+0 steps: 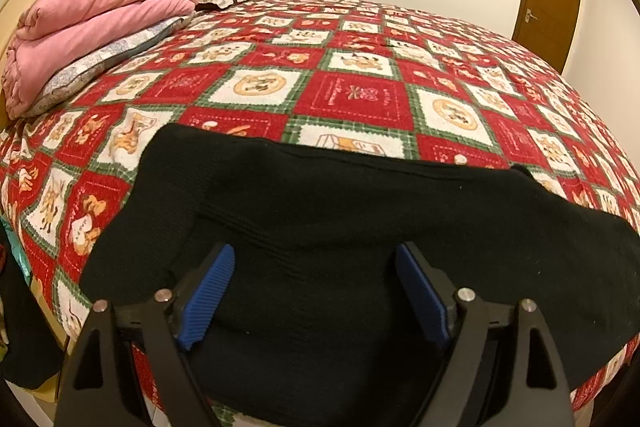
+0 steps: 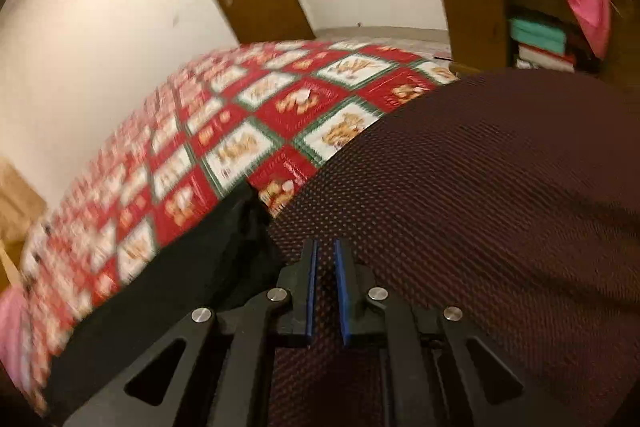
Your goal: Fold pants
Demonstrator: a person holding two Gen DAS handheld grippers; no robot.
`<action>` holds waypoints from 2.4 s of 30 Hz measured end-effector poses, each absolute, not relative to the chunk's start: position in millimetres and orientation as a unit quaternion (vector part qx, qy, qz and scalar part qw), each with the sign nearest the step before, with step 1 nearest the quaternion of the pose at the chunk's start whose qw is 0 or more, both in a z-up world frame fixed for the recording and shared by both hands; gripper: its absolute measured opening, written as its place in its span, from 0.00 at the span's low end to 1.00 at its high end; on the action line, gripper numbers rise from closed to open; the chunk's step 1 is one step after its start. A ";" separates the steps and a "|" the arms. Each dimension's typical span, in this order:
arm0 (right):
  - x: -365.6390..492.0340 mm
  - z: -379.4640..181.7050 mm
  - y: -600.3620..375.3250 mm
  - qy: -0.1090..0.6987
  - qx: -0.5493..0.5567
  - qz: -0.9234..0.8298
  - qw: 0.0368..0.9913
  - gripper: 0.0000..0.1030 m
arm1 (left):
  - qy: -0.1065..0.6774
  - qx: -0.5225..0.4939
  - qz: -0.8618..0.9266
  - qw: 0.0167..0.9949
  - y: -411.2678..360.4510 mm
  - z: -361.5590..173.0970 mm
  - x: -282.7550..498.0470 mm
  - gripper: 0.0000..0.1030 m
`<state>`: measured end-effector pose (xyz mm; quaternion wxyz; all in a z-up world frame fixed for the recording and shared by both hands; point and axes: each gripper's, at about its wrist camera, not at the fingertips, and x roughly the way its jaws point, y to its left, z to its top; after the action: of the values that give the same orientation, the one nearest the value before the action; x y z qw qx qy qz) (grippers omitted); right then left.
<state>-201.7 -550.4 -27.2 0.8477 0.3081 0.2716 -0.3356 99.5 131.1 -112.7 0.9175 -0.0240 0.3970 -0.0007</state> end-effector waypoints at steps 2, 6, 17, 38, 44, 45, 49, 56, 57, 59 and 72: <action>-206.7 -17.8 -539.3 0.249 0.313 -0.315 0.861 0.14 | 0.395 -0.025 0.005 0.918 130.4 -110.4 96.6 0.84; -186.7 -9.6 -520.0 0.258 0.298 -0.275 0.877 0.56 | 0.380 -0.033 -0.005 0.924 126.0 -100.1 83.6 0.84; -137.4 -28.9 -508.3 0.303 0.240 -0.321 0.865 0.50 | 0.398 0.020 -0.094 0.912 57.6 -92.0 44.3 0.84; -165.0 -31.4 -518.2 0.307 0.258 -0.336 0.852 0.06 | 0.417 0.102 -0.086 0.899 42.7 -112.2 34.0 0.84; -191.3 -12.7 -505.8 0.261 0.292 -0.388 0.834 0.25 | 0.404 0.088 -0.072 0.907 60.8 -101.0 31.3 0.84; -190.0 -5.2 -495.3 0.255 0.273 -0.387 0.843 0.25 | 0.396 0.085 -0.071 0.912 62.1 -95.9 29.9 0.84; -150.7 15.9 -424.4 0.275 0.187 -0.262 0.906 0.26 | 0.361 0.083 -0.102 0.923 49.3 -76.7 28.0 0.84; -63.5 -38.8 -275.7 0.406 0.100 -0.021 0.908 0.26 | 0.344 0.133 -0.170 0.914 -18.2 -76.5 37.5 0.84; -59.3 -46.3 -264.0 0.412 0.085 -0.016 0.907 0.26 | 0.347 0.142 -0.173 0.911 -25.1 -80.5 38.3 0.84; -50.8 -63.3 -248.3 0.433 0.070 -0.016 0.899 0.26 | 0.355 0.163 -0.173 0.904 -36.5 -93.5 38.9 0.84; -134.4 10.5 -388.0 0.259 0.220 -0.176 0.924 0.75 | 0.396 0.113 -0.179 0.893 -14.0 -117.9 32.7 0.93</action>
<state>-134.4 -388.0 10.5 0.9237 0.2204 0.2590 -0.1762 32.7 -14.0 -117.9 0.8934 0.1127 0.3963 -0.1792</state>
